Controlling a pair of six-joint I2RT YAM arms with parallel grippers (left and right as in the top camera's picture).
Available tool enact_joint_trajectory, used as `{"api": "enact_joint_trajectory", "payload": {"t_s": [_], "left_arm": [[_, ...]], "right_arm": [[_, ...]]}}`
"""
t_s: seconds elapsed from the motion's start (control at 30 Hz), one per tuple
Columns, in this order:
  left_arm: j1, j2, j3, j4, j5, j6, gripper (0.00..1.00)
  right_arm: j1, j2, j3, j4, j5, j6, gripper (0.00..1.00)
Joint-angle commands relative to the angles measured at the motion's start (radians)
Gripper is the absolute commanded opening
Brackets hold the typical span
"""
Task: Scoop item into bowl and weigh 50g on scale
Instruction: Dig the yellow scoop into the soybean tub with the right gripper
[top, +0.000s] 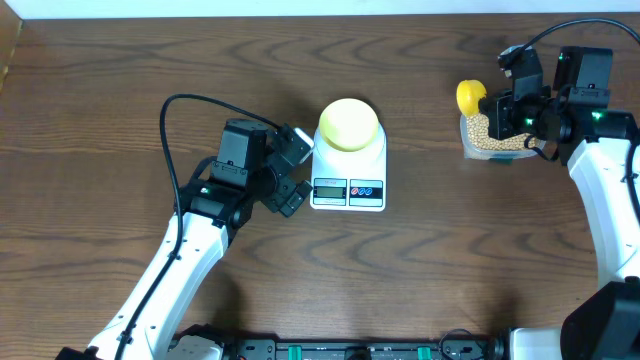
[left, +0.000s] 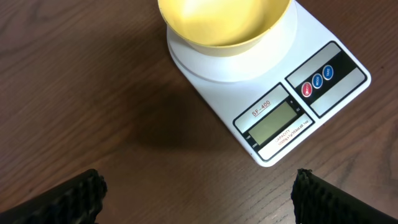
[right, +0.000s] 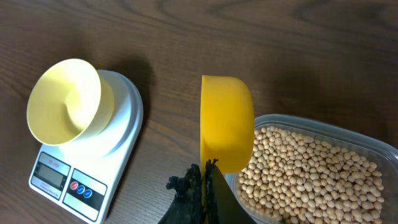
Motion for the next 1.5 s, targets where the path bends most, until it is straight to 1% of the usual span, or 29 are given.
{"api": "enact_joint_trajectory", "payload": {"t_s": [0.0, 0.1, 0.23, 0.27, 0.6, 0.77, 0.9, 1.27, 1.47], "left_arm": [[0.005, 0.0, -0.004, -0.003, -0.005, 0.008, 0.98], [0.005, 0.0, -0.004, -0.003, -0.005, 0.008, 0.98], [0.005, 0.0, -0.004, -0.003, -0.005, 0.008, 0.98], [0.005, 0.0, -0.004, -0.003, -0.005, 0.008, 0.97], [0.005, 0.0, -0.004, -0.003, -0.005, 0.008, 0.98], [0.005, 0.0, -0.004, -0.003, -0.005, 0.008, 0.98], [0.005, 0.0, -0.004, -0.003, -0.005, 0.008, 0.98], [0.005, 0.0, -0.004, -0.003, -0.005, 0.008, 0.98], [0.005, 0.0, -0.004, -0.003, -0.005, 0.008, 0.97]], "right_arm": [[0.003, -0.017, 0.019, 0.001, 0.002, -0.013, 0.01], [0.003, -0.017, 0.019, 0.022, 0.032, 0.006, 0.01], [0.003, -0.017, 0.02, 0.068, 0.113, 0.111, 0.01], [0.0, -0.017, 0.02, 0.091, 0.142, 0.171, 0.01], [-0.069, -0.017, 0.02, 0.22, 0.231, 0.521, 0.01], [-0.1, -0.017, 0.02, 0.218, 0.241, 0.623, 0.01], [-0.109, -0.017, 0.02, 0.216, 0.24, 0.662, 0.01], [-0.108, -0.017, 0.02, 0.139, 0.236, 0.672, 0.01], [-0.108, -0.017, 0.02, 0.071, 0.237, 0.731, 0.01]]}}
